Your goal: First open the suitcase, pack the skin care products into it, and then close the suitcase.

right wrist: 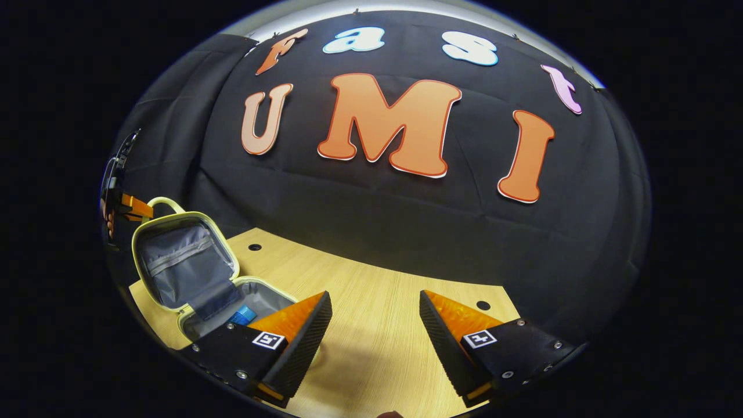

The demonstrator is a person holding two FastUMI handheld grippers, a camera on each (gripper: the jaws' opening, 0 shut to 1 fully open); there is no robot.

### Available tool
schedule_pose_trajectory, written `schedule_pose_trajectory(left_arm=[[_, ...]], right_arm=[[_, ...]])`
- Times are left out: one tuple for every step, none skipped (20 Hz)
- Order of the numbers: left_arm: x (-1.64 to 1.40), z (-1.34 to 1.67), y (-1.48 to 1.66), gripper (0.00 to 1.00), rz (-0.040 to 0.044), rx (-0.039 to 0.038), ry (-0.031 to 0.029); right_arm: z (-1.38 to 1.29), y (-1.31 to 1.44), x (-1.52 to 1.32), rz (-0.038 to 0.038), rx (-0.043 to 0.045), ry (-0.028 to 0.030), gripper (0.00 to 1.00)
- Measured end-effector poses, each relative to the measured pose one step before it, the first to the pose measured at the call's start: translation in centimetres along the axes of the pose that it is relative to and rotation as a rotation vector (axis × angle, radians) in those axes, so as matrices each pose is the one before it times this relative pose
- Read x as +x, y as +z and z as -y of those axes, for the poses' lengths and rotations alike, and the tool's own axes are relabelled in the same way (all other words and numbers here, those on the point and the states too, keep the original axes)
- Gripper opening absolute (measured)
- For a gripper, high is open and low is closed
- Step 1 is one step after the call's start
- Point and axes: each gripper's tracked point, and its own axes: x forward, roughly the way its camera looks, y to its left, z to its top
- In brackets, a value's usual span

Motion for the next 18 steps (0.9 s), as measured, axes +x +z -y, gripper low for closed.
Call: schedule_pose_trajectory(left_arm=[[-0.47, 1.415, 0.119, 0.13, 0.00727, 0.00656, -0.01486], [-0.526, 1.499, 0.122, 0.13, 0.00389, 0.00656, -0.01811], [-0.35, 1.542, -0.052, 0.13, 0.00498, 0.01023, -0.01584], [-0.132, 1.638, -0.11, 0.13, 0.00112, 0.01404, -0.01978], [-0.315, 1.486, -0.158, 0.13, -0.00153, 0.01973, -0.01445], [-0.031, 1.347, -0.246, 0.13, -0.00239, 0.02274, -0.01257], [0.085, 1.638, -0.21, 0.13, -0.00459, 0.02174, -0.012], [0.01, 1.619, -0.219, 0.13, -0.0011, 0.0178, -0.01605], [0.099, 1.794, -0.246, 0.13, -0.00696, 0.01487, -0.01881], [0.243, 1.403, -0.35, 0.13, -0.00623, 0.01234, -0.01456], [0.024, 1.077, -0.438, 0.13, -0.0063, 0.01729, -0.01052], [0.215, 0.857, -0.262, 0.13, -0.00375, 0.0157, -0.00062], [0.245, 0.845, -0.068, 0.13, -0.002, 0.01547, -0.0012], [0.144, 0.759, -0.244, 0.13, -0.00611, 0.01345, -0.00286], [0.178, 0.813, -0.33, 0.13, -0.00708, 0.00325, -0.00502], [0.2, 0.734, -0.286, 0.13, -0.00324, -0.00011, -0.00896], [0.137, 0.874, -0.422, 0.13, -0.00629, -0.00704, -0.00874], [0.156, 0.812, -0.484, 0.13, -0.00509, -0.00304, -0.01234]], right_arm=[[0.39, 0.184, -0.047, 0.00645, 0.00466, 0.00563, 0.96], [0.338, 0.209, -0.097, 0.00735, 0.00666, 0.00213, 0.96], [0.338, 0.202, -0.112, 0.01015, 0.00926, 0.00332, 0.96], [0.37, 0.244, -0.15, 0.01068, 0.00828, 0.00356, 0.96], [0.38, 0.206, -0.021, 0.01064, 0.00306, -0.00018, 0.96], [0.284, -0.039, -0.052, 0.00428, -0.00063, 0.00292, 0.96], [0.389, -0.033, -0.072, 0.002, -0.00205, -0.00126, 0.96], [0.289, -0.044, -0.065, 0.00153, 0.00095, 0.004, 0.96], [0.343, -0.156, -0.133, 0.001, 0.00219, -0.0019, 0.96], [0.349, -0.039, -0.134, 0.00263, 0.00478, 0.00175, 0.96], [0.283, -0.146, -0.132, 0.0008, 0.00409, -0.00036, 0.96], [0.359, -0.059, -0.133, 0.00074, 0.00191, 0.00203, 0.96], [0.312, 0.075, -0.096, 0.00614, -0.00237, -0.00327, 0.96], [0.532, 0.177, -0.123, 0.00828, -0.0036, -0.00409, 0.96], [0.335, 0.297, -0.047, 0.00955, -0.00082, -0.00174, 0.96], [0.376, 0.097, -0.012, 0.00598, 0.00251, -0.00341, 0.96], [0.203, 0.15, -0.057, 0.00505, 0.00513, 0.00158, 0.96], [0.247, -0.052, -0.008, 0.00172, 0.00326, -0.00194, 0.96]])
